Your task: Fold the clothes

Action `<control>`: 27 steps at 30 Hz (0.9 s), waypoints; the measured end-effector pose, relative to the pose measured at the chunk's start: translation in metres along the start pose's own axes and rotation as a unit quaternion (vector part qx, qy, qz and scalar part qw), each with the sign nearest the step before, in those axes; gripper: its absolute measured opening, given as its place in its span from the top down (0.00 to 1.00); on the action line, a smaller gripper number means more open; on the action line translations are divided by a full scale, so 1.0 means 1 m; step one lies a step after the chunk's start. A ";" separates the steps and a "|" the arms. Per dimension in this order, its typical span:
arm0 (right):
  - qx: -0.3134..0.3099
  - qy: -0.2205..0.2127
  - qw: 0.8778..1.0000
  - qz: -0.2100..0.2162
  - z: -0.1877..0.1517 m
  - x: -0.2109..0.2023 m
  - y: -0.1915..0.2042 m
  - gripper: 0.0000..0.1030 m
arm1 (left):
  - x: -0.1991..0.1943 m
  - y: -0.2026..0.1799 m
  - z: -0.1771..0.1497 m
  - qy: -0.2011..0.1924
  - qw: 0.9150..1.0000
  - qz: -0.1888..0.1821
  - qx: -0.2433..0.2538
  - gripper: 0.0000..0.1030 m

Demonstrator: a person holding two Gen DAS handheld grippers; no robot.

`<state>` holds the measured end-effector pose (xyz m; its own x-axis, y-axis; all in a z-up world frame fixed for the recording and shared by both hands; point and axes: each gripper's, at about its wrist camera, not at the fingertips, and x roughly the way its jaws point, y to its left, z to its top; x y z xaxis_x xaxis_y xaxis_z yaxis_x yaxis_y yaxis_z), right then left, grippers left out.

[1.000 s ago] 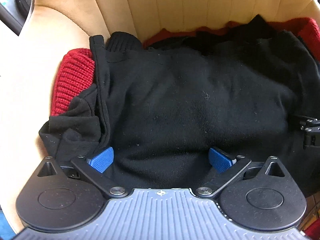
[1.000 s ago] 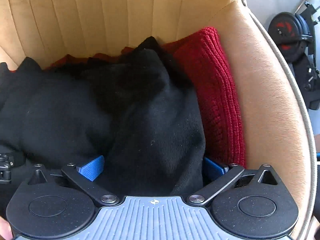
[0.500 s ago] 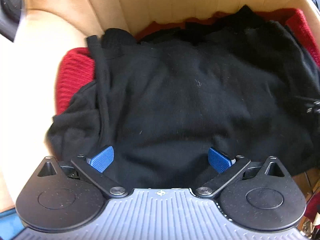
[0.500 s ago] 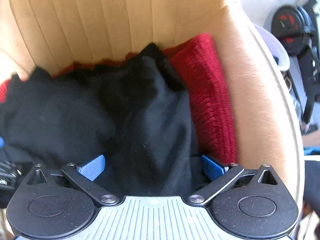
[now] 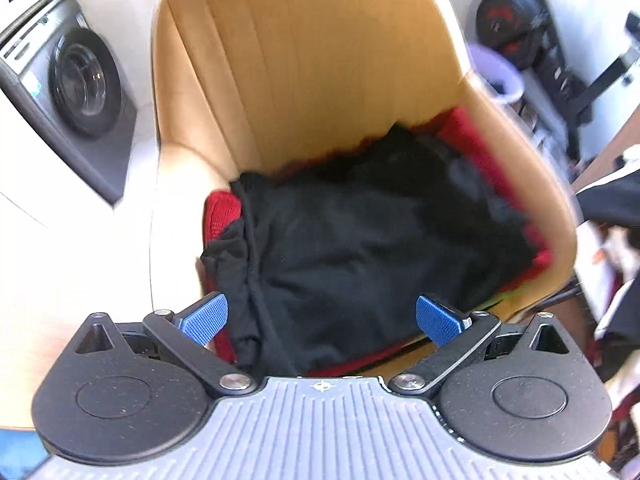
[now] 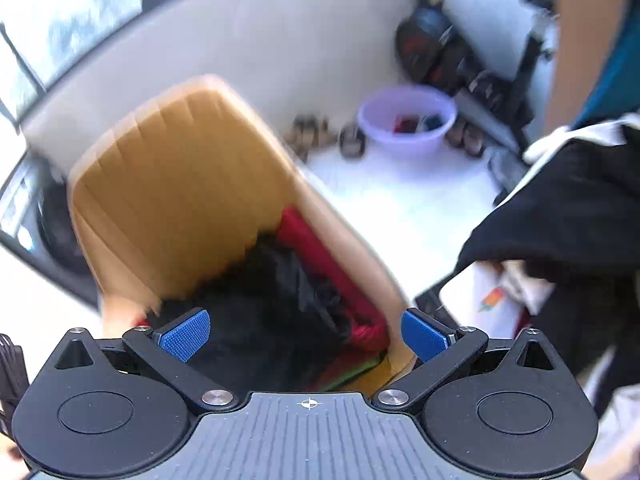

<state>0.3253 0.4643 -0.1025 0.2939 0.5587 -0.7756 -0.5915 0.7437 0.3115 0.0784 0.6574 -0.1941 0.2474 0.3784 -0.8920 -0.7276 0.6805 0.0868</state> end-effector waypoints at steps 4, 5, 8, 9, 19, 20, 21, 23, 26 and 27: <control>-0.050 -0.015 0.999 -0.011 -0.007 -0.056 -0.006 0.01 | -0.052 -0.025 -0.005 -0.046 0.995 0.073 0.054 0.00; -0.054 -0.018 0.998 -0.009 -0.010 -0.066 -0.009 0.01 | -0.065 -0.029 -0.009 -0.054 0.994 0.075 0.054 0.00; -0.028 -0.012 0.999 0.022 -0.020 -0.077 -0.024 0.01 | -0.089 -0.043 -0.027 -0.043 0.996 0.062 0.042 0.00; -0.019 -0.006 0.999 0.034 -0.025 -0.079 -0.030 0.01 | -0.098 -0.048 -0.037 -0.030 0.997 0.058 0.030 0.00; -0.078 -0.043 0.996 0.019 -0.131 -0.208 -0.116 0.01 | -0.220 -0.153 -0.166 -0.035 0.997 0.043 -0.050 0.00; -0.070 -0.042 0.996 0.017 -0.140 -0.221 -0.128 0.01 | -0.234 -0.163 -0.176 -0.036 0.997 0.035 -0.055 0.00; -0.063 -0.040 0.997 0.014 -0.147 -0.231 -0.140 0.01 | -0.246 -0.172 -0.188 -0.035 0.997 0.027 -0.061 0.00; -0.049 -0.035 0.998 0.007 -0.160 -0.248 -0.161 0.01 | -0.263 -0.185 -0.210 -0.029 0.997 0.019 -0.073 0.00; -0.046 -0.028 0.999 0.008 -0.173 -0.270 -0.175 0.01 | -0.284 -0.198 -0.241 -0.021 0.996 0.015 -0.081 0.00; -0.053 -0.027 0.998 0.014 -0.178 -0.276 -0.176 0.01 | -0.292 -0.200 -0.250 -0.024 0.996 0.019 -0.080 0.00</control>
<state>0.2147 0.1142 -0.0409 0.3153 0.5993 -0.7358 -0.6748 0.6867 0.2702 -0.0082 0.2538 -0.0622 0.2454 0.4342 -0.8667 -0.8289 0.5576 0.0447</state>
